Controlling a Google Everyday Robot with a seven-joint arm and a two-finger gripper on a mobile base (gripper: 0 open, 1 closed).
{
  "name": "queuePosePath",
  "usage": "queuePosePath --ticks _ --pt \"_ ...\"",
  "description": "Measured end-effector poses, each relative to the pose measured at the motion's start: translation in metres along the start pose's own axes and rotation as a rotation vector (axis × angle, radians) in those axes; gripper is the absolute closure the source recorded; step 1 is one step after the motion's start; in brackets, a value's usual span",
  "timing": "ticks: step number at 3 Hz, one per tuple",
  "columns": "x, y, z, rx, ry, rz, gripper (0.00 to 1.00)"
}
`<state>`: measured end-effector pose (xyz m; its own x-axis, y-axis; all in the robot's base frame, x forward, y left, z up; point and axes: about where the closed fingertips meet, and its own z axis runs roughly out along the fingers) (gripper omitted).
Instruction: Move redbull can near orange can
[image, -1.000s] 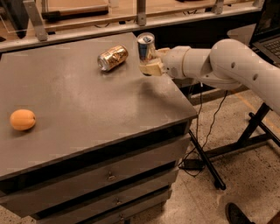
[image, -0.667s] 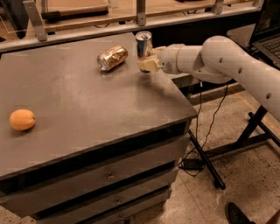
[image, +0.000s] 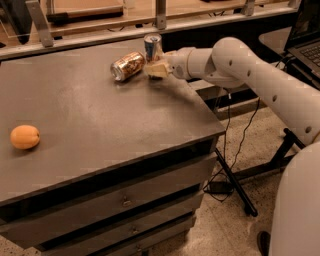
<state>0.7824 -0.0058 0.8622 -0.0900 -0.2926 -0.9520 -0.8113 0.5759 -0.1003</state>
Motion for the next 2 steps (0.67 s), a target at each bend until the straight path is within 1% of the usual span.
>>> queuePosePath --ticks 1,2 --pt "0.0128 0.0001 0.0123 -0.02 0.002 0.039 0.77" --pt "0.0078 -0.0004 0.0108 -0.02 0.002 0.039 0.47"
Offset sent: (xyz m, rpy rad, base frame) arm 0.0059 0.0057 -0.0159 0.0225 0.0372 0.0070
